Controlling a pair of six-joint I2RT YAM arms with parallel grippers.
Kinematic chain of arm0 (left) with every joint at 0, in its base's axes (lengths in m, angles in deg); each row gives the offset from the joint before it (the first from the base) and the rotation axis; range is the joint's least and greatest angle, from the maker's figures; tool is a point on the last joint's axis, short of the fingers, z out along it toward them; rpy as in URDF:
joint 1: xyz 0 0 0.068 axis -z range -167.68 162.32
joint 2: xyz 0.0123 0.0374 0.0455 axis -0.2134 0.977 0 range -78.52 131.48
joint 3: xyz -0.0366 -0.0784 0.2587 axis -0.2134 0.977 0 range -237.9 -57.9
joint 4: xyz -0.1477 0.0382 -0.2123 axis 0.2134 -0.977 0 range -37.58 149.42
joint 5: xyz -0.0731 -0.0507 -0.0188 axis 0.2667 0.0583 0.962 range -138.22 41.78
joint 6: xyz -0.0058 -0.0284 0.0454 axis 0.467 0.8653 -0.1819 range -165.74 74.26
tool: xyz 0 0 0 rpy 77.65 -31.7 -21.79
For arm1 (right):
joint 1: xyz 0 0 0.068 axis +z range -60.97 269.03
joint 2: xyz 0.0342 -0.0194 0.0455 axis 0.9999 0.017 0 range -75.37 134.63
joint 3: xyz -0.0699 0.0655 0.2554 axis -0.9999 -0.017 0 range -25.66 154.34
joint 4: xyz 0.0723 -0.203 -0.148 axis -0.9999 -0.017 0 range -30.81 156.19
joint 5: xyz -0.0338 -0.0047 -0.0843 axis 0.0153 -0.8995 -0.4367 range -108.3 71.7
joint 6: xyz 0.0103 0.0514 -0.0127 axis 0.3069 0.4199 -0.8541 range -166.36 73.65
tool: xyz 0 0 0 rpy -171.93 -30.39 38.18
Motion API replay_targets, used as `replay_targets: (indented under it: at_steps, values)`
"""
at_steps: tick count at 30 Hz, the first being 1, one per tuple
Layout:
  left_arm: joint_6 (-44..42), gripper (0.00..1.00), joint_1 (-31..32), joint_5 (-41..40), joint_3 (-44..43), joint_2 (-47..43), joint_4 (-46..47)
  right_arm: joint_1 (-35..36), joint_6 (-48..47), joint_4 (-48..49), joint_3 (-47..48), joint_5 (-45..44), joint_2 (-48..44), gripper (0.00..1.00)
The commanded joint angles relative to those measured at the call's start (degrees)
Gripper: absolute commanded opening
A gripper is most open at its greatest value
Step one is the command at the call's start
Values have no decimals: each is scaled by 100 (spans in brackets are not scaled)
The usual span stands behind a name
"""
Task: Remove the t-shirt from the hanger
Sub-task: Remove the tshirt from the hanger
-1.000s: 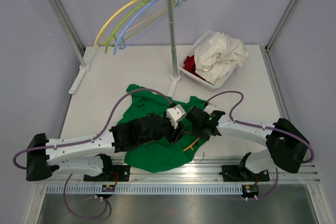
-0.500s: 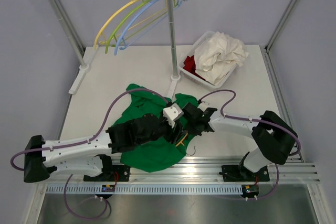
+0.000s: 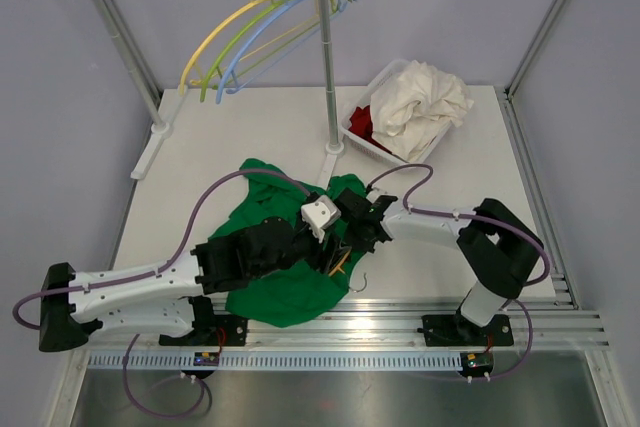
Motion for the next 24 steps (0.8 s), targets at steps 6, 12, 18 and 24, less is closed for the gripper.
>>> replay_targets:
  at_steps: [6,12,18,24]
  values:
    - [53,60,-18,-107,39,-310,66,11,-474,-156,-326,194,810,22]
    - [62,60,-18,-115,66,-415,48,28,-730,109,-187,379,1599,10]
    - [18,61,-18,-151,109,-477,57,55,-607,-444,-10,134,1014,0]
    - [-237,61,34,174,-66,-12,48,64,-519,-1815,789,62,20,0]
